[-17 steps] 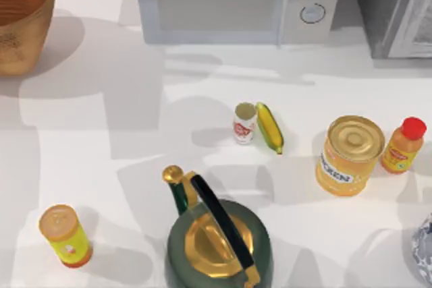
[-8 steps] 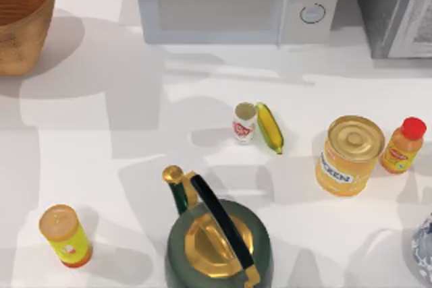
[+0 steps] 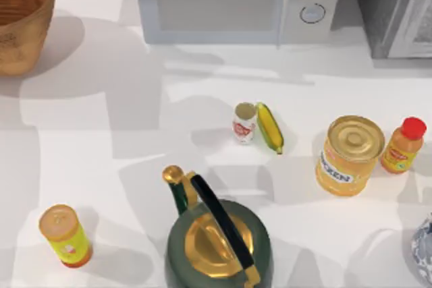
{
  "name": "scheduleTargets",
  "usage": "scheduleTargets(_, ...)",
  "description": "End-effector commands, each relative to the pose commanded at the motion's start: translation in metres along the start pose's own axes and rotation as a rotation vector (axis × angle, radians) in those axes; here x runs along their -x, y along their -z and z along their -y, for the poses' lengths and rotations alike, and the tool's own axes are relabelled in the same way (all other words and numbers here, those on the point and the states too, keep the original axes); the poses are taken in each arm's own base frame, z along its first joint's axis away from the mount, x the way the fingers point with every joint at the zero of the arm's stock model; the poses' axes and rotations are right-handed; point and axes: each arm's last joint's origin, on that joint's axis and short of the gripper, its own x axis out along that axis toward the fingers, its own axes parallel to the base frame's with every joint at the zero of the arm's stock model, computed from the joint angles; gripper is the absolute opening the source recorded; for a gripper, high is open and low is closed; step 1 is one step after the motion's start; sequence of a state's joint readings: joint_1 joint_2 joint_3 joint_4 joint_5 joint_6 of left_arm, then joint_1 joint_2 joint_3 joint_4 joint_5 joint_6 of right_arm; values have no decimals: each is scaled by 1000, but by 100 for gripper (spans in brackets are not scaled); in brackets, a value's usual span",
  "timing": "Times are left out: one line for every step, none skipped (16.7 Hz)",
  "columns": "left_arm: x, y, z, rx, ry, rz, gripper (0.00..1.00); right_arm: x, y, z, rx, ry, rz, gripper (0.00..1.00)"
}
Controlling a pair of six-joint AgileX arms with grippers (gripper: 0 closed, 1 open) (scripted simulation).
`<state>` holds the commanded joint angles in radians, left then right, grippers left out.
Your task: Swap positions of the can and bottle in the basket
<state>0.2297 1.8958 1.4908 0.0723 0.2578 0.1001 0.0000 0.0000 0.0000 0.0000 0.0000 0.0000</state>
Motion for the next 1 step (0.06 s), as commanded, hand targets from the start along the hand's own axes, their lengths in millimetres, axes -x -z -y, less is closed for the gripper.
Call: scheduleTargets(0, 0, 0, 0, 0, 0, 100, 0, 0, 0, 0, 0, 0, 100)
